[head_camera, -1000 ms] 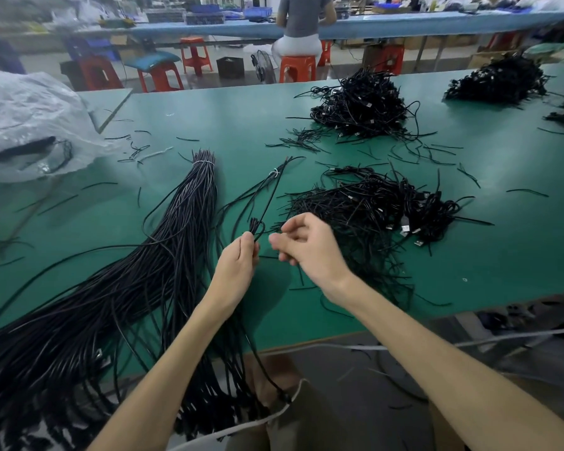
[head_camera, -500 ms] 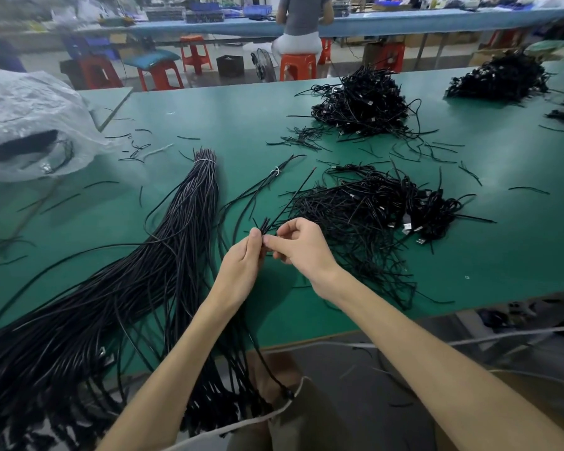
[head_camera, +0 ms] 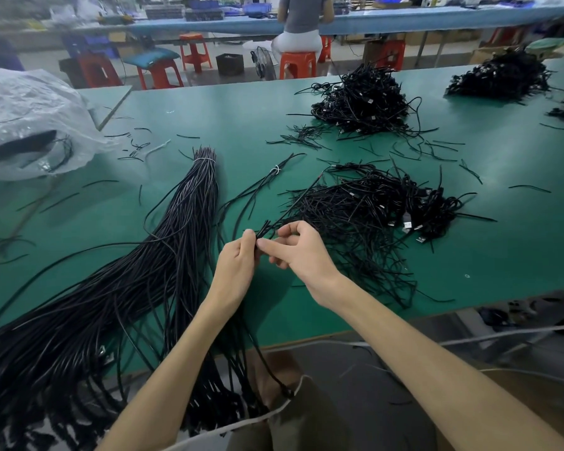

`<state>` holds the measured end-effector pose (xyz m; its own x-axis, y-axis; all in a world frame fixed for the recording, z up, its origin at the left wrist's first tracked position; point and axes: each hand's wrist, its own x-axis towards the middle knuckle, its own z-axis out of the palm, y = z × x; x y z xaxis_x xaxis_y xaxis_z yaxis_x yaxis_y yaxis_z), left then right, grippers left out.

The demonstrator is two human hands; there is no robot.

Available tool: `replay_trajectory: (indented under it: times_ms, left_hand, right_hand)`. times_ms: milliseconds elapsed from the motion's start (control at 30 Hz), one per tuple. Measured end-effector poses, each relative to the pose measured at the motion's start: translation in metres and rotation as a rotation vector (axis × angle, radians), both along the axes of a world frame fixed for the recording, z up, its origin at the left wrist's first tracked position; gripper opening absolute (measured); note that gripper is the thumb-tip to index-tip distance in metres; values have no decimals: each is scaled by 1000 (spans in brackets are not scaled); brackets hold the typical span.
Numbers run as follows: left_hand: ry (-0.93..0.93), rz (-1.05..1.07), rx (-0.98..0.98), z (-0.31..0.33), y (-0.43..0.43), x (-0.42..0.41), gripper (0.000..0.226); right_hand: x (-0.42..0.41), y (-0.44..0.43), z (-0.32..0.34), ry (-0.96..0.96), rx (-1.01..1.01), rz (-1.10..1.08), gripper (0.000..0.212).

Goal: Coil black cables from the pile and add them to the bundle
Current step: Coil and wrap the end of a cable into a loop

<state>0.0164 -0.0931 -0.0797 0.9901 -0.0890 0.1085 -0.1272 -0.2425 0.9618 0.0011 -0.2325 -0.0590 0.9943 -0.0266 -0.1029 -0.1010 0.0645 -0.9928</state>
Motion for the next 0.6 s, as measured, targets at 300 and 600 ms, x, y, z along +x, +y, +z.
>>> replay_trajectory:
  times_ms: [300, 600]
  left_hand:
    - [56, 7, -89, -1, 4, 3, 44]
    - [81, -13, -166, 7, 4, -1, 63]
  right_hand:
    - [-2, -12, 0, -67, -55, 171, 42]
    - [6, -8, 5, -111, -125, 315, 33]
